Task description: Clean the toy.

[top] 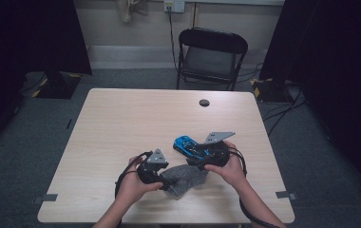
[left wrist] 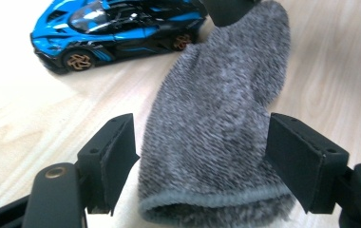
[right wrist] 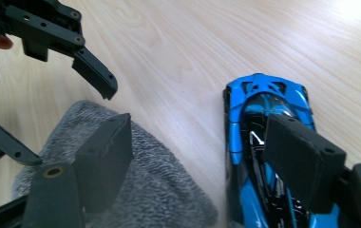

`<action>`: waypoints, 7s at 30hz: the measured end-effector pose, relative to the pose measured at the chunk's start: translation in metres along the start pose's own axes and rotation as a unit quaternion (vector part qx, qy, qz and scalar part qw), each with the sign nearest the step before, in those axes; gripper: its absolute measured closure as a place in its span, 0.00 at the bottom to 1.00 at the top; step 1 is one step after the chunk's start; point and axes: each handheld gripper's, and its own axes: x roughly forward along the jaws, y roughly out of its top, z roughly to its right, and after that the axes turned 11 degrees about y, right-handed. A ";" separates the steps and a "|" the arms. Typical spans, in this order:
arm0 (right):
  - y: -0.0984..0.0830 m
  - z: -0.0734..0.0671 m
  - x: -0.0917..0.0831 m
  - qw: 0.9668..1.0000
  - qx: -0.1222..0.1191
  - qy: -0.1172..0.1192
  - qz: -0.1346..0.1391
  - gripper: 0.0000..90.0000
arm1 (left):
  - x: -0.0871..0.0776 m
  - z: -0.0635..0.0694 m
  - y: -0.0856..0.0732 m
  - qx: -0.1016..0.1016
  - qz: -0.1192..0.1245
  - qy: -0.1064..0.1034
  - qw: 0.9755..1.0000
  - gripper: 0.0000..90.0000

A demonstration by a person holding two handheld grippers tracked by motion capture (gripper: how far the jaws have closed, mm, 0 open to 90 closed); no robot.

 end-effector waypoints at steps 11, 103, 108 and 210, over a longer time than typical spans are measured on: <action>0.001 -0.007 0.008 1.000 -0.009 0.019 -0.005 0.28 | 0.009 -0.007 -0.006 0.008 -0.008 0.013 1.000 0.49; -0.055 -0.008 -0.044 0.996 -0.006 -0.006 -0.091 0.44 | 0.106 -0.025 0.074 -0.007 0.040 0.064 0.997 0.24; -0.057 -0.007 -0.030 0.995 -0.002 -0.007 -0.103 0.51 | 0.109 -0.028 0.072 -0.010 0.040 0.065 0.997 0.16; -0.058 -0.005 -0.033 0.992 0.078 -0.045 -0.083 0.85 | 0.110 -0.039 0.063 -0.020 0.037 0.055 0.998 0.06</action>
